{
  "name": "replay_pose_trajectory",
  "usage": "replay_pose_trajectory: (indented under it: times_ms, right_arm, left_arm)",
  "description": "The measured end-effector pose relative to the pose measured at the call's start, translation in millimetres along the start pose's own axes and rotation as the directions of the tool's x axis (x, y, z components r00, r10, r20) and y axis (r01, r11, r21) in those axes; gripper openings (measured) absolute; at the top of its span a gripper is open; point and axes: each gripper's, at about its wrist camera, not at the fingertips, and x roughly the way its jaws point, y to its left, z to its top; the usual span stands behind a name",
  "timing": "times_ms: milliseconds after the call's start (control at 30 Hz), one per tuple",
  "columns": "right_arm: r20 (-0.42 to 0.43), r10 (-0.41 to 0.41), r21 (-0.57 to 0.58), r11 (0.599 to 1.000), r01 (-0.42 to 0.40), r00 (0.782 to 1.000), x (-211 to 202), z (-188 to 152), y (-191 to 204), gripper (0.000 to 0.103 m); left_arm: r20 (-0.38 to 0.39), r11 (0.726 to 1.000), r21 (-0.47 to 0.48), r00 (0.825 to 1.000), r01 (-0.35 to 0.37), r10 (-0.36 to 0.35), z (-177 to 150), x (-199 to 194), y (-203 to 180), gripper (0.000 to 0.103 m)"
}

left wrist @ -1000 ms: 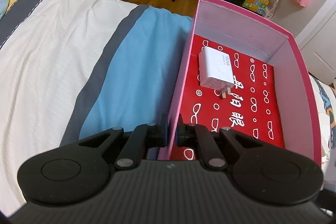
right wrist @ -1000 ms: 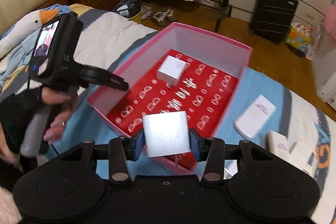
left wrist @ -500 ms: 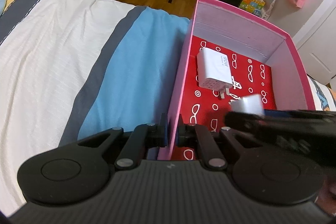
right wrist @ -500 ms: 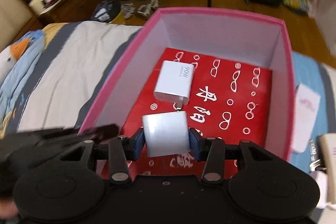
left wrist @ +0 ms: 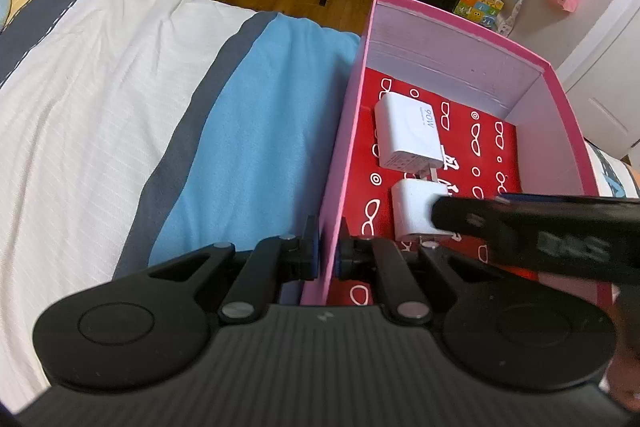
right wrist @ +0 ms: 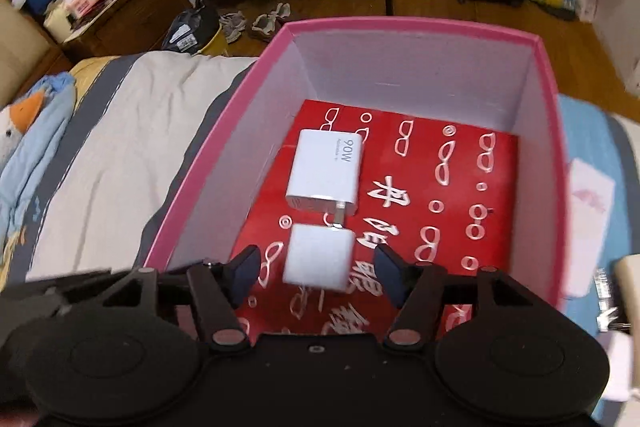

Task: Organize rigid objects
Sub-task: 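Lower the second charger beside the first and open the right tool, then return the right tool to the items and grasp the flat white power bank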

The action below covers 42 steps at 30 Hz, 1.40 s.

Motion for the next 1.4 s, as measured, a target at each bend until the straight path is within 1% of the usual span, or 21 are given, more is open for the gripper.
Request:
replay_pose_trajectory:
  times_ms: [67, 167, 233, 300, 367, 433, 533, 600, 700, 767, 800, 867, 933, 967, 1033, 1100, 1133, 1167, 1200, 1267, 1400]
  right_arm:
    - [0.012, 0.003, -0.031, 1.000, -0.003, 1.000, -19.6, -2.2, -1.4, 0.067]
    - [0.080, 0.019, -0.089, 0.996, -0.012, 0.997, -60.9, -8.5, -10.9, 0.068]
    - [0.144, 0.040, -0.115, 0.993, -0.023, 0.989, -90.1, -14.6, -25.4, 0.073]
    - [0.204, 0.052, -0.133, 0.991, -0.025, 0.977, -113.1, -21.4, -42.0, 0.074]
    - [0.200, 0.038, -0.144, 0.990, -0.009, 0.979, -127.2, -22.8, -57.7, 0.074]
    - [0.174, 0.022, -0.114, 0.993, -0.002, 0.984, -136.0, -26.2, -81.0, 0.073]
    - [0.101, 0.016, -0.063, 0.998, -0.009, 0.995, -136.5, -32.7, -112.8, 0.073]
    - [0.085, 0.021, -0.078, 0.997, -0.014, 0.996, -134.9, -42.0, -126.4, 0.071]
    - [0.070, 0.003, -0.183, 0.983, 0.010, 0.998, -125.1, -63.4, -132.4, 0.065]
    - [0.056, -0.001, -0.268, 0.963, 0.016, 0.998, -113.5, -78.1, -131.3, 0.062]
    - [0.043, 0.012, -0.301, 0.954, 0.002, 0.999, -107.5, -84.3, -130.9, 0.062]
    - [0.000, 0.067, -0.369, 0.927, -0.062, 0.998, -93.2, -94.0, -128.3, 0.060]
    - [-0.027, 0.084, -0.410, 0.908, -0.088, 0.996, -78.9, -97.5, -125.2, 0.061]
    - [-0.037, 0.075, -0.439, 0.895, -0.084, 0.996, -70.4, -98.4, -123.0, 0.060]
    - [-0.042, 0.030, -0.487, 0.872, -0.047, 0.999, -51.4, -99.3, -119.5, 0.060]
    - [-0.027, 0.004, -0.510, 0.860, -0.017, 1.000, -36.6, -98.3, -120.0, 0.050]
    - [-0.038, 0.005, -0.495, 0.868, -0.023, 0.999, -27.6, -97.0, -123.8, 0.033]
    - [-0.047, 0.017, -0.474, 0.880, -0.037, 0.999, -23.6, -96.5, -126.9, 0.012]
    - [-0.049, 0.042, -0.453, 0.890, -0.060, 0.998, -24.0, -96.4, -129.6, 0.007]
    - [-0.061, 0.071, -0.415, 0.905, -0.090, 0.996, -29.0, -92.1, -129.7, 0.004]
    - [0.006, 0.116, -0.310, 0.945, -0.109, 0.993, -55.2, -79.1, -130.4, 0.004]
  left_arm:
    - [-0.001, 1.000, 0.000, 1.000, -0.001, 0.001, -0.2, 0.4, -0.2, 0.006]
    - [-0.002, 1.000, 0.000, 1.000, -0.007, 0.007, -0.4, -0.1, -1.5, 0.006]
    - [-0.001, 1.000, 0.003, 1.000, -0.013, 0.013, -0.8, -0.5, -2.3, 0.006]
    - [-0.002, 1.000, 0.000, 1.000, -0.017, 0.017, -0.9, -0.7, -2.9, 0.006]
    - [-0.003, 1.000, -0.001, 1.000, -0.020, 0.020, -0.8, -0.9, -3.5, 0.006]
    - [-0.004, 1.000, 0.000, 1.000, -0.024, 0.024, -0.8, -0.8, -4.3, 0.006]
    - [-0.005, 1.000, 0.002, 1.000, -0.030, 0.030, -0.7, -0.9, -4.9, 0.006]
    - [-0.005, 0.999, 0.002, 0.999, -0.033, 0.033, -0.9, -0.9, -5.6, 0.006]
    - [-0.005, 0.999, 0.003, 0.999, -0.038, 0.038, -0.8, -1.2, -6.3, 0.006]
    - [-0.006, 0.999, 0.004, 0.999, -0.041, 0.041, -0.8, -1.2, -7.2, 0.006]
    - [-0.006, 0.999, 0.004, 0.999, -0.043, 0.043, -0.8, -1.2, -7.4, 0.006]
    - [-0.008, 0.999, 0.003, 0.999, -0.046, 0.046, -0.8, -1.2, -8.2, 0.006]
    - [-0.007, 0.999, 0.007, 0.999, -0.049, 0.049, -0.7, -1.2, -8.5, 0.006]
    - [-0.007, 0.999, 0.008, 0.999, -0.049, 0.049, -0.8, -0.8, -8.5, 0.006]
    - [-0.011, 0.999, 0.007, 0.999, -0.047, 0.047, -0.5, 0.7, -7.8, 0.006]
    - [-0.013, 0.999, 0.007, 0.999, -0.045, 0.045, -0.2, 1.7, -7.5, 0.006]
    - [-0.014, 0.999, 0.007, 0.999, -0.045, 0.045, 0.1, 2.1, -7.1, 0.006]
    - [-0.015, 0.999, 0.007, 0.999, -0.044, 0.044, 0.1, 2.2, -7.1, 0.006]
    - [-0.014, 0.999, 0.008, 0.999, -0.046, 0.046, 0.0, 2.2, -7.2, 0.006]
    - [-0.015, 0.999, 0.010, 0.999, -0.047, 0.047, 0.0, 2.4, -7.6, 0.006]
    - [-0.014, 0.999, 0.011, 0.999, -0.048, 0.048, 0.0, 2.4, -7.9, 0.006]
